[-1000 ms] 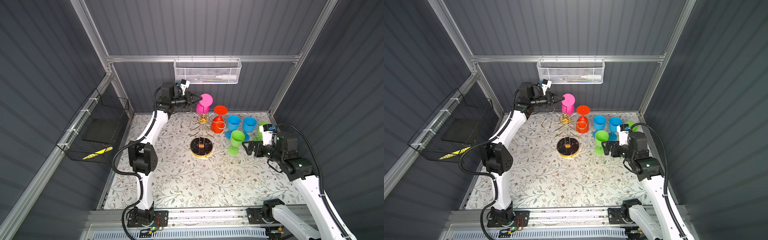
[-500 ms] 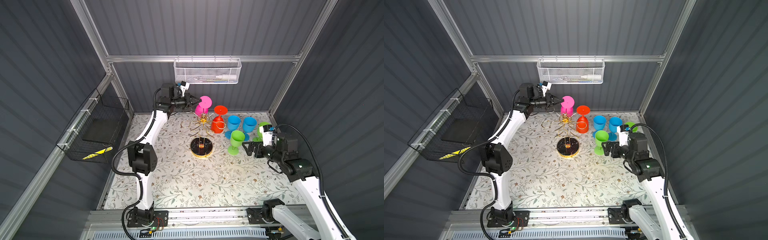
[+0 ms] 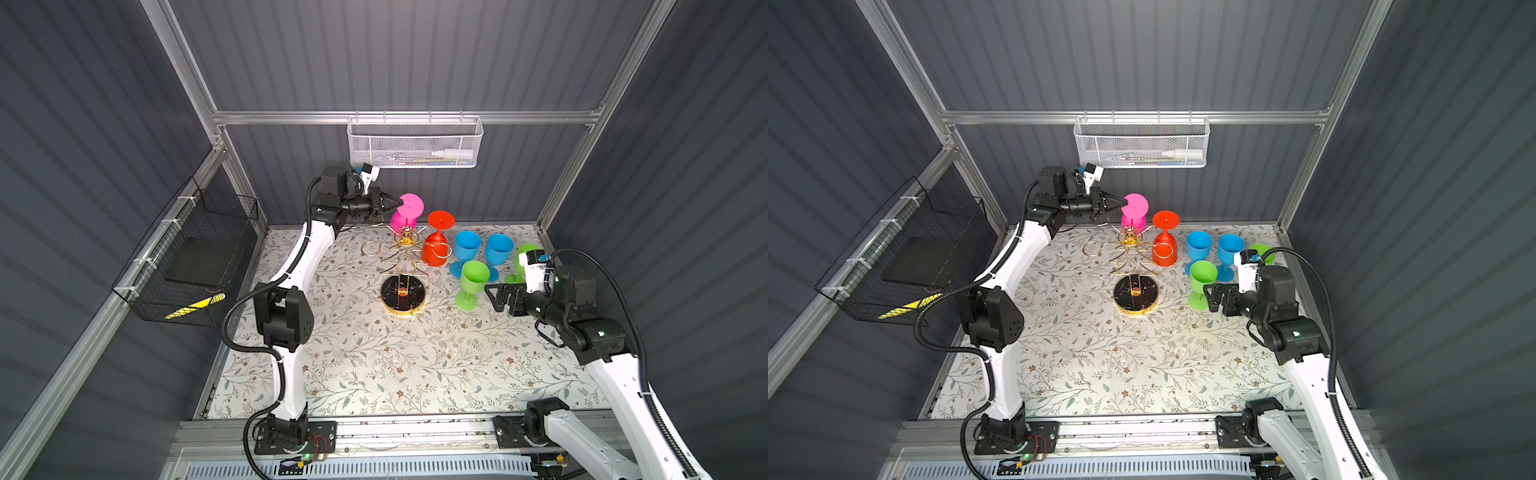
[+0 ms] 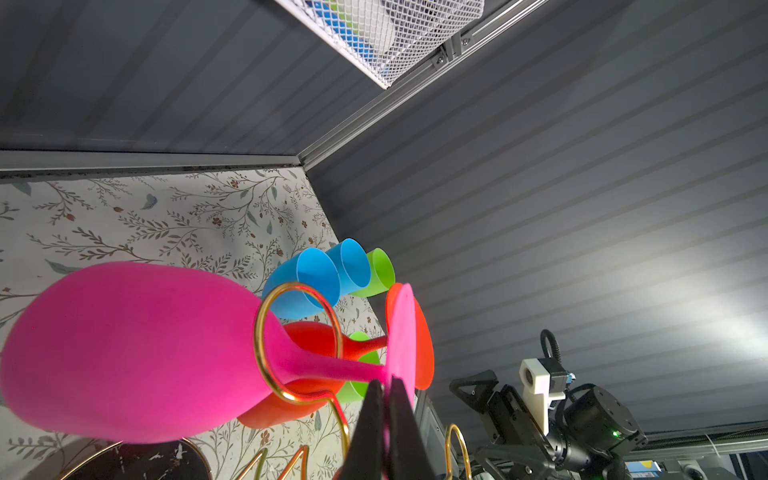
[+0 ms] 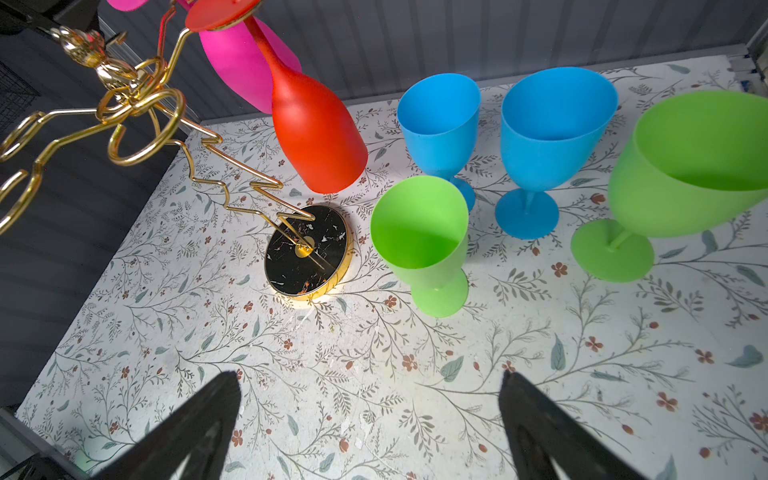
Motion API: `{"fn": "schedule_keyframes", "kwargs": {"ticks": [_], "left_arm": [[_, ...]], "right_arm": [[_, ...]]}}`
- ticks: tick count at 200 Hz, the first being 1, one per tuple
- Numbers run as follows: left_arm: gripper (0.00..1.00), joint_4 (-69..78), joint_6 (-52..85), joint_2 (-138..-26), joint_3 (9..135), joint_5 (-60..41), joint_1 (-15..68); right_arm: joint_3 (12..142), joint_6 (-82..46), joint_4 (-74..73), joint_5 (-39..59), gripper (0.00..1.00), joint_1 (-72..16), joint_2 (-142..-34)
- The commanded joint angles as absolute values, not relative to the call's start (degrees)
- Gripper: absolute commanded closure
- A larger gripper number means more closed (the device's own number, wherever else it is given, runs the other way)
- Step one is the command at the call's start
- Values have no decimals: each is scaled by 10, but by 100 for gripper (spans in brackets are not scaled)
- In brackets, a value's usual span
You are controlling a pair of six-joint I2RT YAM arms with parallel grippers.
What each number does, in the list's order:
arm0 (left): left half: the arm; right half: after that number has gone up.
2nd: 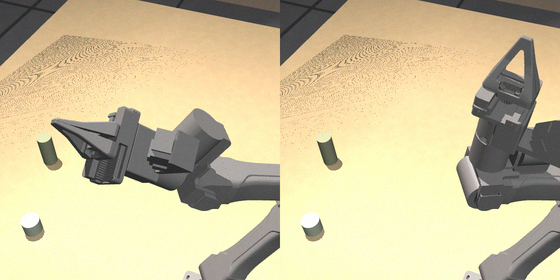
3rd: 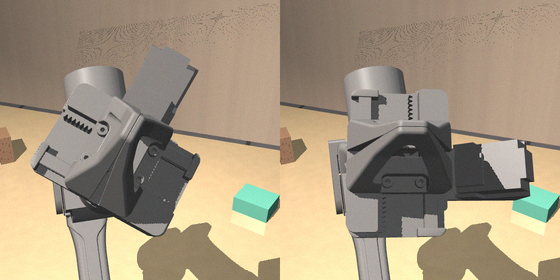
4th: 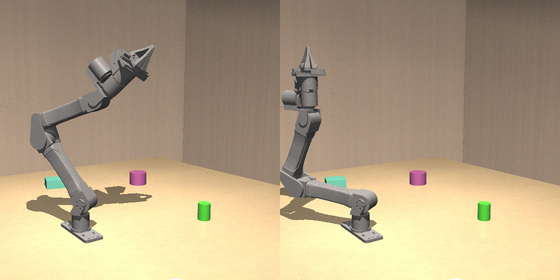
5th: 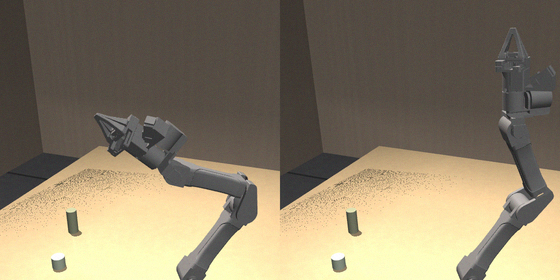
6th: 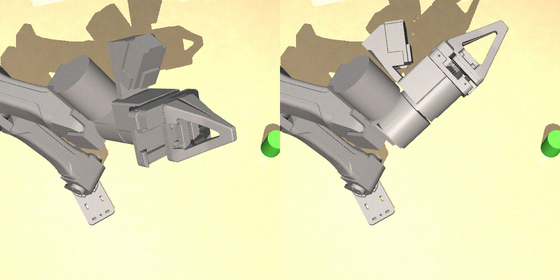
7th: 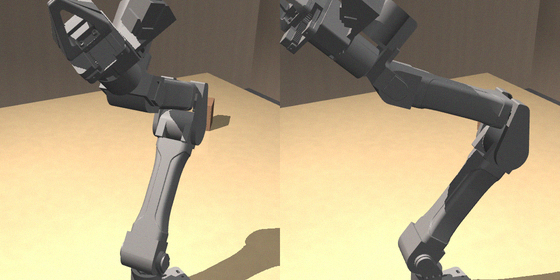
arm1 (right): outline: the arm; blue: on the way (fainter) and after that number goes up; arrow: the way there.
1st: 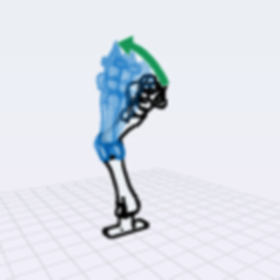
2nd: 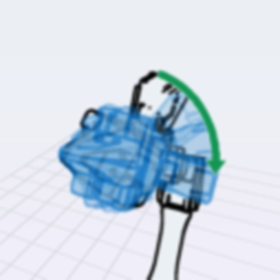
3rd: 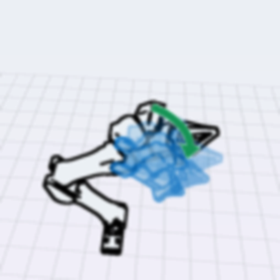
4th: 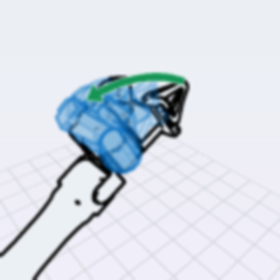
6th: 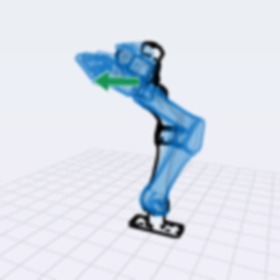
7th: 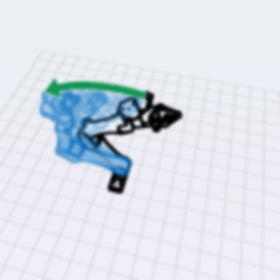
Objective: Take the wine glass off the wine glass rack
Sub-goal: 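Lift the pink glass up off the rack hook with the left gripper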
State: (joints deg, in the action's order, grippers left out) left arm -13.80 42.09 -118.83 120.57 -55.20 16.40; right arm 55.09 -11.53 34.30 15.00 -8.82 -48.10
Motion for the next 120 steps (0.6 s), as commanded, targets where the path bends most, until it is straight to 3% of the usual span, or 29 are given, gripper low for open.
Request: {"fn": "schedule_keyframes", "kwargs": {"ticks": [1, 120], "left_arm": [[100, -169, 397, -1168, 1203, -572, 164], [100, -228, 342, -1175, 1229, -574, 174]], "right_arm": [[548, -111, 344, 146, 1, -87, -475], [547, -111, 344, 144, 1, -87, -475]]}}
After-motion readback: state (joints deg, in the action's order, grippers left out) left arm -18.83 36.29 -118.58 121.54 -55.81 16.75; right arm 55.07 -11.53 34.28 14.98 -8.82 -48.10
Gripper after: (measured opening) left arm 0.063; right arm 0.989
